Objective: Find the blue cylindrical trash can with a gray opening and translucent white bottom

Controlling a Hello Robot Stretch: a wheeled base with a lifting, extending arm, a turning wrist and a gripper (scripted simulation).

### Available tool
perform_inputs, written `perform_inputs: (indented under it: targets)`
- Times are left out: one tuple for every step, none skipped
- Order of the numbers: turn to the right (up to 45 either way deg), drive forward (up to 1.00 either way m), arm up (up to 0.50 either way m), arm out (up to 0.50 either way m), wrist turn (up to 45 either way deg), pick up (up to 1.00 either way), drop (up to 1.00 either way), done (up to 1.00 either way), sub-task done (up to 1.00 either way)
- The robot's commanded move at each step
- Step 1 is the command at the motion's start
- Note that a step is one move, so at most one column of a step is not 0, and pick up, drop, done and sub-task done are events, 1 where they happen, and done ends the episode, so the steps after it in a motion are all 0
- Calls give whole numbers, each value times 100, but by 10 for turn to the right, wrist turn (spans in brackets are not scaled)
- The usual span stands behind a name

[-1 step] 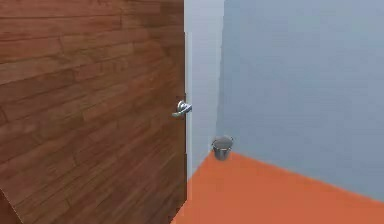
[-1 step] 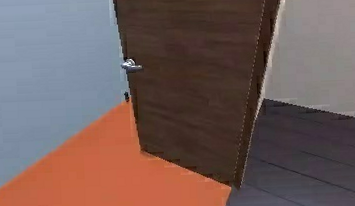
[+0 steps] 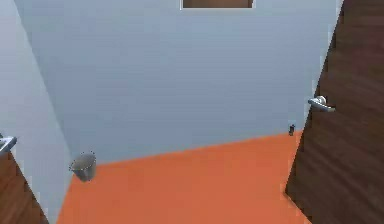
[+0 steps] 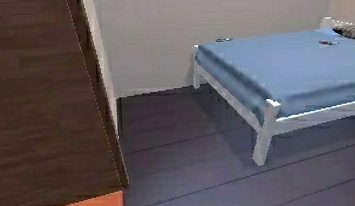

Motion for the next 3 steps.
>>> perform_inputs:
  targets:
    - [150,0,0,0,0,0,0,0,0]
    - [0,100,0,0,0,0,0,0,0]
    - [90,0,0,0,0,0,0,0,0]
